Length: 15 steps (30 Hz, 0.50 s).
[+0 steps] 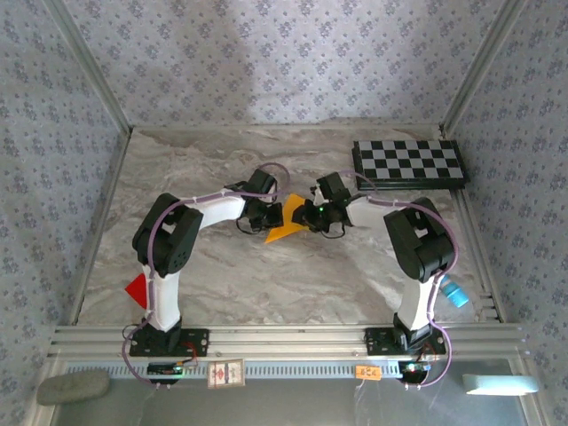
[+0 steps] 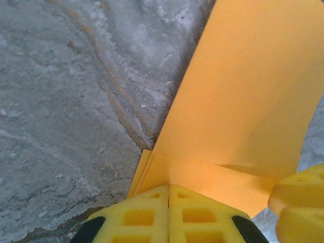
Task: Fold a paper plane with a square sheet of paper (pick it up from the middle)
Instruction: Fold the wing for the fifth time at the center of the table.
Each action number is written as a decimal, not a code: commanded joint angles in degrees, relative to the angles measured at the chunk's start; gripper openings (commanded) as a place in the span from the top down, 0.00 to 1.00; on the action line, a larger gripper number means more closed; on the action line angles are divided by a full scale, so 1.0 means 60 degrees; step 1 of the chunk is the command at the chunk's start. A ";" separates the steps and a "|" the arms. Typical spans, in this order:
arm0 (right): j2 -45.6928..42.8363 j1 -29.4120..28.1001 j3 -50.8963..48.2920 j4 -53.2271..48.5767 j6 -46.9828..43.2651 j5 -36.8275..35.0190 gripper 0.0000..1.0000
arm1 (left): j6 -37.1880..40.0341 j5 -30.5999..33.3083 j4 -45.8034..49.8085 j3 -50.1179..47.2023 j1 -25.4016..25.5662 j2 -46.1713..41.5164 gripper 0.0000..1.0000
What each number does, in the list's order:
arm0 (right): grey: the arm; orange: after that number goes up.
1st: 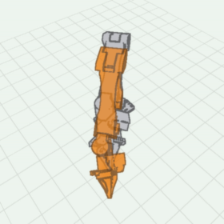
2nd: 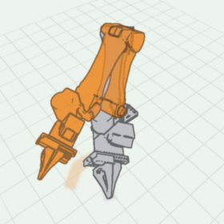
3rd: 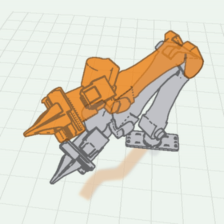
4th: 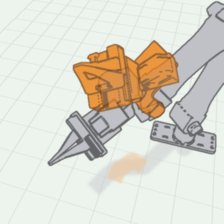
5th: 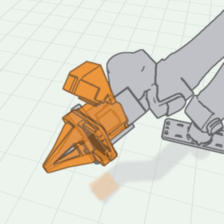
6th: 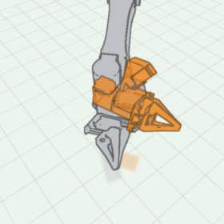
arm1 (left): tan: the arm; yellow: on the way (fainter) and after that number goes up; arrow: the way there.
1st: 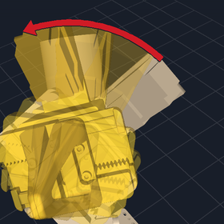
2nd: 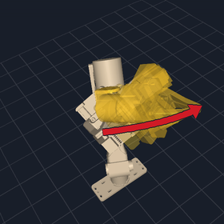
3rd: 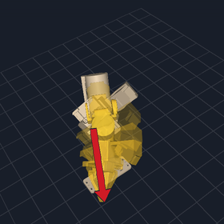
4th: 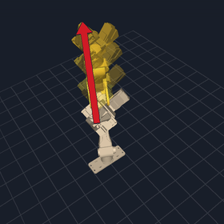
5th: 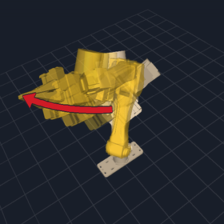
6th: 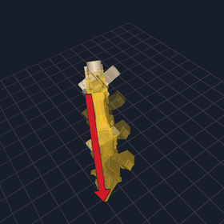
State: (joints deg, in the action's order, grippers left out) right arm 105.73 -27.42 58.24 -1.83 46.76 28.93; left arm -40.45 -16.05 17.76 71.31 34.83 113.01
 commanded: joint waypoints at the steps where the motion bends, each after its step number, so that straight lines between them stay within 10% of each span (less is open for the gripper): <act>1: -0.0458 0.0216 -0.0501 0.0227 0.1151 -0.0613 0.68 | -0.0975 0.0116 0.0576 -0.0420 0.0016 -0.0026 0.94; 15: 0.0098 0.0151 -0.0647 0.1215 0.2329 0.0117 0.68 | -0.1520 -0.0012 0.0496 -0.0415 0.0037 -0.0074 0.94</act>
State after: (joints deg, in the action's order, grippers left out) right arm 104.86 -26.04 53.45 3.51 58.92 27.81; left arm -48.82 -16.10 16.51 70.32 34.83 112.55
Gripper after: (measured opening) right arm 0.318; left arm 0.060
